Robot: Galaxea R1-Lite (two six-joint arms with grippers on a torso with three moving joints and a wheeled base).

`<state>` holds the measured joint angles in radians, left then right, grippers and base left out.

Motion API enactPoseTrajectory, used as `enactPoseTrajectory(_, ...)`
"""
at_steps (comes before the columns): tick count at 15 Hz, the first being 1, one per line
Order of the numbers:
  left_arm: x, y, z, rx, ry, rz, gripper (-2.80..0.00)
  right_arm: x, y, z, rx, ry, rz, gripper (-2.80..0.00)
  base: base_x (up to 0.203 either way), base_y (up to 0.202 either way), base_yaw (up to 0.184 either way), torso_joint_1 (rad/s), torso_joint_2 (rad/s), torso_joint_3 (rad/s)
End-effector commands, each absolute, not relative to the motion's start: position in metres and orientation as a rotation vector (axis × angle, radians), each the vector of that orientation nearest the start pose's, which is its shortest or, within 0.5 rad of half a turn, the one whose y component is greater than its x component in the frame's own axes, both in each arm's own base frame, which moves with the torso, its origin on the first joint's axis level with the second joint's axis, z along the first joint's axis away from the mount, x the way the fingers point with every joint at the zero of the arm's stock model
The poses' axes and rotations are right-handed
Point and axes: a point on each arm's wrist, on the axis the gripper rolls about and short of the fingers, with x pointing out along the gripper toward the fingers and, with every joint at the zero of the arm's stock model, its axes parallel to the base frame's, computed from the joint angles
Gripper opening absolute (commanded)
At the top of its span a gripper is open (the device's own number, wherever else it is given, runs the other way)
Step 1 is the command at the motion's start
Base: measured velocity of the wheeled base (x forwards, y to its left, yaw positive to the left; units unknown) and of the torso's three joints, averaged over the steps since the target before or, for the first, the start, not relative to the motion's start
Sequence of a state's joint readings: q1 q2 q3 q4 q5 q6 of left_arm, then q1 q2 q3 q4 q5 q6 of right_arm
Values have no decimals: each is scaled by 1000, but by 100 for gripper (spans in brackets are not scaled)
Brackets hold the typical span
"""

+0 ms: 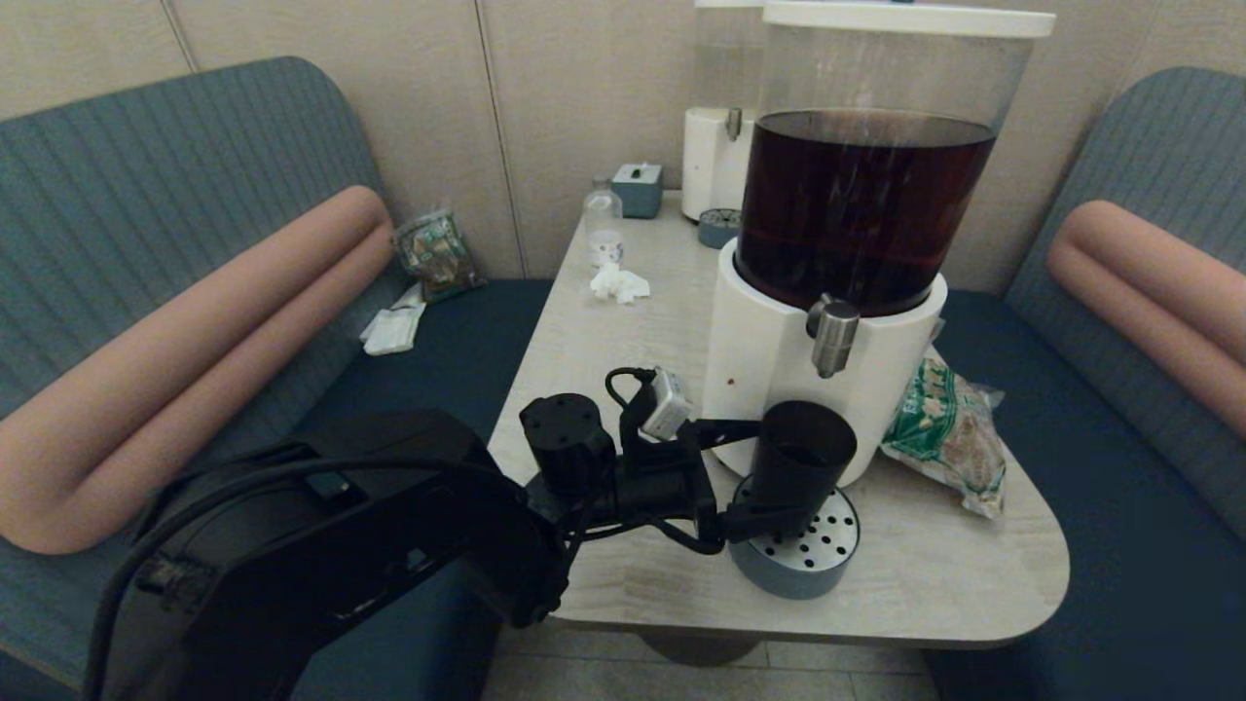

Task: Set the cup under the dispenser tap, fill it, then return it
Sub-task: Place the cup next to the water dispenser

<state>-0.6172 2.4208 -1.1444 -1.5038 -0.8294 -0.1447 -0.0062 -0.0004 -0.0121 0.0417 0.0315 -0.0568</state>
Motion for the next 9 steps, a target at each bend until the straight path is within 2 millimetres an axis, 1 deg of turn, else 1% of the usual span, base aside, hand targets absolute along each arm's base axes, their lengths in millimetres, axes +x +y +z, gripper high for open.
enactPoseTrajectory(1,354,-273,66,-93,-139,-1459,0,-24,1,75,-56,31,27,-280,0,0,0,0,0,0)
enactPoseTrajectory(5,356,-278,66,-97,-130,-1440,0,-24,1,75,-56,31,27,-280,0,0,0,0,0,0)
enactPoseTrajectory(8,358,-292,71,-104,-145,-1425,0,-24,1,74,-57,30,27,-280,0,0,0,0,0,0)
enactPoseTrajectory(9,359,-296,70,-107,-141,-1416,0,-24,1,75,-57,31,27,-280,0,0,0,0,0,0)
